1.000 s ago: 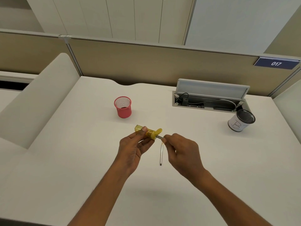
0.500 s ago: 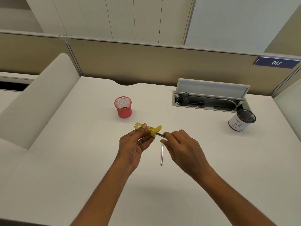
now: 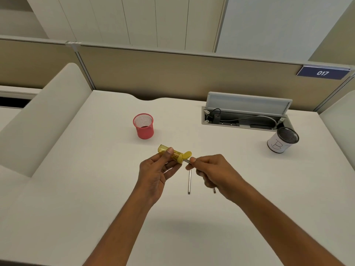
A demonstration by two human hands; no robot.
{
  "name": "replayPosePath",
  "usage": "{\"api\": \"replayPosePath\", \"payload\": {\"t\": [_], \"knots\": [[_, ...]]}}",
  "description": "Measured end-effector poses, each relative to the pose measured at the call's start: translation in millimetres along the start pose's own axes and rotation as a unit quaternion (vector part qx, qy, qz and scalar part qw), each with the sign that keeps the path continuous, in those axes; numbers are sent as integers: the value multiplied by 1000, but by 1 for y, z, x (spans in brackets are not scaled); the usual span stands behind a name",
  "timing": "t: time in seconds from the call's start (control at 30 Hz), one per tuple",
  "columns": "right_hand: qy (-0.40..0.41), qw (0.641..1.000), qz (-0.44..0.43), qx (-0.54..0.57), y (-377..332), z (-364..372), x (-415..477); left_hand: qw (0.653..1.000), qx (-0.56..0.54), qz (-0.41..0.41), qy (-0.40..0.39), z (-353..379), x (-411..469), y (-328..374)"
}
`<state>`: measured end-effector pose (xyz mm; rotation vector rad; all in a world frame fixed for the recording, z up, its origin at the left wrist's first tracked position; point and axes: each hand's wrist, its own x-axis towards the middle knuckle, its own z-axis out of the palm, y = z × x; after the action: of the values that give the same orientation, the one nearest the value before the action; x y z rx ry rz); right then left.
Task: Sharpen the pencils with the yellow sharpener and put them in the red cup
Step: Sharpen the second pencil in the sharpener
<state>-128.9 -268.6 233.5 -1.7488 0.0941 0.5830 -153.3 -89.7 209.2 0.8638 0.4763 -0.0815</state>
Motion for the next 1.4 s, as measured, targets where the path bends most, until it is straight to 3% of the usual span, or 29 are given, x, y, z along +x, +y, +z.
{"api": "replayPosePath", "payload": {"t": [0.07,0.13,0.23,0.27,0.33,0.4,0.43,0.53,0.57,0.6,0.63,0.7,0.8,0.87,0.93,1.03,1.07,1.1,1.13,1.17,1.23,1.3,1.33,1.4], "knots": [[91,967,-180,-157,8,6,1,1000,-14,1,8,1,1,2],[171,866,-330,-333,19,5,3,999,-37,-1,16,2,2,5],[236,673,-443,-543,35,-2,7,998,-59,-2,21,1,3,8],[247,636,-461,-566,37,-2,8,998,-57,-1,21,0,3,8],[257,611,-482,-573,39,-4,9,999,-44,-4,22,-1,3,7],[249,643,-476,-545,41,-1,8,999,-35,-5,22,-1,3,4],[238,693,-458,-503,40,2,7,999,-32,-3,20,-2,3,3],[155,920,-284,-221,28,11,2,1000,-17,8,7,-5,3,3],[109,972,-180,-104,21,9,1,1000,-10,11,1,-5,3,3],[59,996,-72,-1,13,5,0,1000,-3,13,-3,-6,3,3],[18,998,16,65,8,1,-1,1000,2,15,-6,-5,2,3],[-18,993,74,94,2,-5,-3,1000,8,18,-3,-4,3,2],[17,999,-32,-27,6,2,-5,1000,-3,12,9,-3,4,2],[99,973,-165,-125,13,6,-4,1000,-19,5,14,-1,5,2],[168,900,-301,-266,21,4,-3,999,-38,1,17,1,5,3],[215,715,-426,-511,35,-5,2,999,-51,-2,19,2,4,5],[218,678,-450,-538,37,-7,5,999,-46,-3,17,3,5,5],[224,663,-463,-544,39,-9,6,999,-39,-5,16,2,5,4],[224,671,-464,-533,39,-9,7,999,-35,-7,15,2,5,3],[219,704,-453,-502,39,-9,7,999,-33,-8,14,1,5,2],[195,821,-398,-359,34,0,3,999,-32,-8,6,-1,5,1],[141,941,-257,-170,24,7,-3,1000,-27,-7,-5,-4,4,1],[114,977,-163,-83,17,6,-6,1000,-23,-7,-7,-5,4,1],[43,996,16,70,7,3,-10,1000,-12,-6,-9,-7,3,1]]}}
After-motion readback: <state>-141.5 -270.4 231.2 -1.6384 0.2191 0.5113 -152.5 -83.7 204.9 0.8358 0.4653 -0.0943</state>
